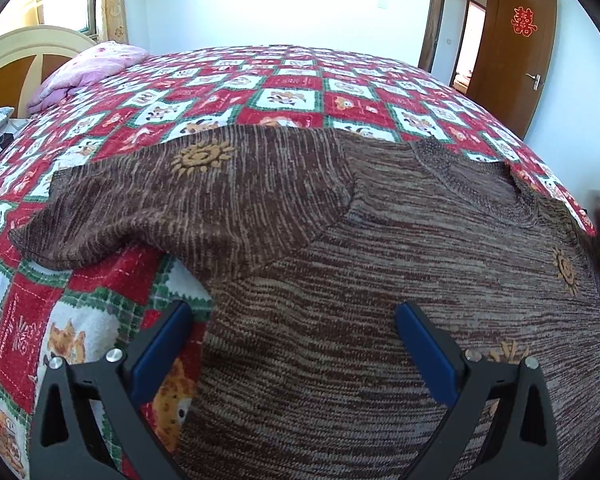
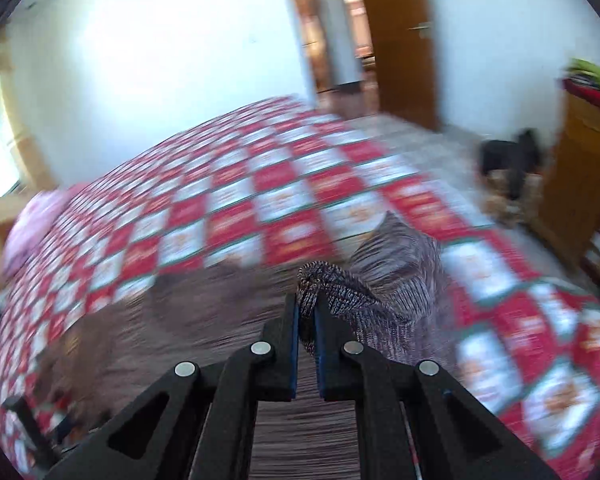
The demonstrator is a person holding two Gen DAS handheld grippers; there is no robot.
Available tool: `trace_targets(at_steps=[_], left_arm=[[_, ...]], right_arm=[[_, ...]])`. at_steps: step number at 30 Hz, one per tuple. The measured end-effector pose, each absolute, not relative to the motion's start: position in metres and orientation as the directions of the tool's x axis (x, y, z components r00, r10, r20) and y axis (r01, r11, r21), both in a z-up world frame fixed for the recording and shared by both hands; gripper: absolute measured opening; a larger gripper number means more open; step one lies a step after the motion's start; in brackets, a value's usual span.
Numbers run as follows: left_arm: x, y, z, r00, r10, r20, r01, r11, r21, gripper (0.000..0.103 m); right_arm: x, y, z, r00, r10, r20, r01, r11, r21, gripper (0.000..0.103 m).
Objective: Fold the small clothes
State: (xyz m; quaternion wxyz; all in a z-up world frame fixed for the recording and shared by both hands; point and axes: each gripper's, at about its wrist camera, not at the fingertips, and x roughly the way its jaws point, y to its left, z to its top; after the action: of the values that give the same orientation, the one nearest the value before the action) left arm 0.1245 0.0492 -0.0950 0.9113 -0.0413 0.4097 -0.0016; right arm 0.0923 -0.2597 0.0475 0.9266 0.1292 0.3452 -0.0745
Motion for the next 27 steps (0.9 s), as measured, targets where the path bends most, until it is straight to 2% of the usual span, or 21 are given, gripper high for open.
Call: trace_targets(at_steps=[6,13,15,18,20,22,27], left_arm=[[0.123,0.051,-0.095,0.670,-0.050,-0.740,-0.027,0.995,-0.093,0.103],[0.123,0.052,-0.095,0.677,-0.066,-0.733,-0.022,0.994,-0.109,0.103],[0.123,0.052,-0.095,0.677,-0.066,-0.733,-0.022,0.994,-0.109,0.103],[0.123,0.052,-0.095,0.678,-0.066,-0.732,-0.022,0.994,-0.109,0.103],[0.123,0.052,-0.095,0.677,-0.066,-0.733,-0.022,0.994,-0.109,0.103],[0.123,0.052,-0.095,0.678,-0.065,-0.733,-0.022,0.994,-0.108,0.103],[0.123,0.052,-0.095,0.678,-0.065,-0.733,-0.022,0.994,-0.109,0.103]], right_arm=[[0.118,-0.163,-0.013,0.688,0.112,-0.717,0.060,0.976,0.210,0.006],[0.114,-0.148,-0.057,0.613,0.259,-0.746,-0.020,0.949,0.313,0.008],[0.111,-0.155,-0.054,0.602,0.313,-0.735,-0.041,0.931,0.363,0.009],[0.100,-0.172,-0.038,0.632,0.403,-0.662,-0.094,0.888,0.451,0.009],[0.093,-0.194,-0.023,0.701,0.373,-0.608,-0.062,0.881,0.470,0.009],[0.093,-0.216,-0.018,0.752,0.289,-0.592,0.030,0.883,0.469,0.009],[0.126,-0.232,-0.036,0.685,0.051,-0.727,0.242,0.925,0.293,0.009]])
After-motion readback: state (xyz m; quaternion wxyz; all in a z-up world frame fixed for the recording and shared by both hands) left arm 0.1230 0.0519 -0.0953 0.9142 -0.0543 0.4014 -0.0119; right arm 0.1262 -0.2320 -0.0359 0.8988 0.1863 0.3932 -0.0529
